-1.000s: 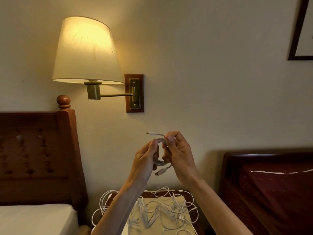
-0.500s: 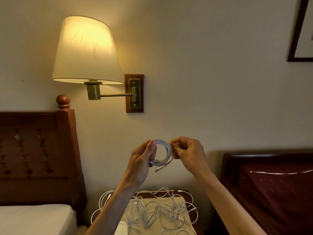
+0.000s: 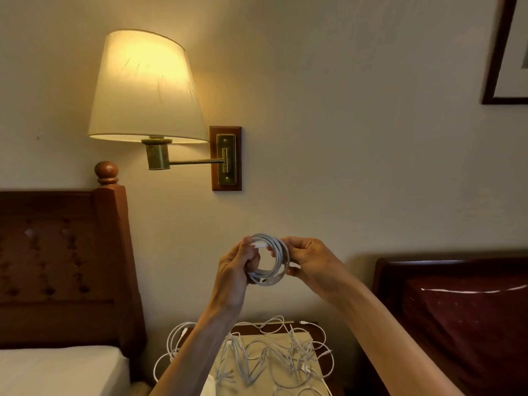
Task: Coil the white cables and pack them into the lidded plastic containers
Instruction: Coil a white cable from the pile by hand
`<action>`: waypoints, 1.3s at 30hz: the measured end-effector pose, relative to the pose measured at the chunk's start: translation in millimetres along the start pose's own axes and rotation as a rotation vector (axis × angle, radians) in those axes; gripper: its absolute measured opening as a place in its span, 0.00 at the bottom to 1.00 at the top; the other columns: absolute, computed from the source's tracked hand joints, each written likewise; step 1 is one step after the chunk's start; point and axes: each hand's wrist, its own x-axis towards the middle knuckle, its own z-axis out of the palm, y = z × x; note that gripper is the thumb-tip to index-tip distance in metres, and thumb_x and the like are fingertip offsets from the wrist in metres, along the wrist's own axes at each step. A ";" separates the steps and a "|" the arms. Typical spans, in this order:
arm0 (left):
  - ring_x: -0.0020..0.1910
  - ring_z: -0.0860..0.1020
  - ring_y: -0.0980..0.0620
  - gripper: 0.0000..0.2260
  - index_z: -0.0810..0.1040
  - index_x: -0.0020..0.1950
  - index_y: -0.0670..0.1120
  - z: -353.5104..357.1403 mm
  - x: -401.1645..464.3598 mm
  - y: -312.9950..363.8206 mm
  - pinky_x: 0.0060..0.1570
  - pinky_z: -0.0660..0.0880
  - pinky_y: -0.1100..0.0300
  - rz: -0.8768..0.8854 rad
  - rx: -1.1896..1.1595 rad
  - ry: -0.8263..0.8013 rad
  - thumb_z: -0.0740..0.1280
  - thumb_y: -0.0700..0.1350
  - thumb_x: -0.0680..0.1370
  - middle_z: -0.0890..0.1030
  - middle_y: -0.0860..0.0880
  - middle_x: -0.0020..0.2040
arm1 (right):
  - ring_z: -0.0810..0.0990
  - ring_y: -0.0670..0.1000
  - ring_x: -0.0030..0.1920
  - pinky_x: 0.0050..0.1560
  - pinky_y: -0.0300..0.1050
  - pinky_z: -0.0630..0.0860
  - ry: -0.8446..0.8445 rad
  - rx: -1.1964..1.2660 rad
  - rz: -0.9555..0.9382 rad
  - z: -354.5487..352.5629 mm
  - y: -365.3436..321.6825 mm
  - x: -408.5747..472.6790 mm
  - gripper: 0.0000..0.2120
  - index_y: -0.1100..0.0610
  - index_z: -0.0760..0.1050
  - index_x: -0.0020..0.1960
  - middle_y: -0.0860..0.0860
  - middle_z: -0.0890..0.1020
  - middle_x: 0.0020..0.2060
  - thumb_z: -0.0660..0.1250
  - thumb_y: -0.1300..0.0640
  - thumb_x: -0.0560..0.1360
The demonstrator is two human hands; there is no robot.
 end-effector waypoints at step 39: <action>0.29 0.63 0.54 0.16 0.67 0.33 0.50 -28.3 12.2 17.8 0.34 0.59 0.56 -0.500 0.250 -0.313 0.53 0.50 0.81 0.67 0.51 0.28 | 0.81 0.46 0.36 0.39 0.39 0.79 0.045 -0.586 -0.290 -17.0 0.9 13.7 0.07 0.59 0.83 0.46 0.49 0.83 0.36 0.71 0.55 0.75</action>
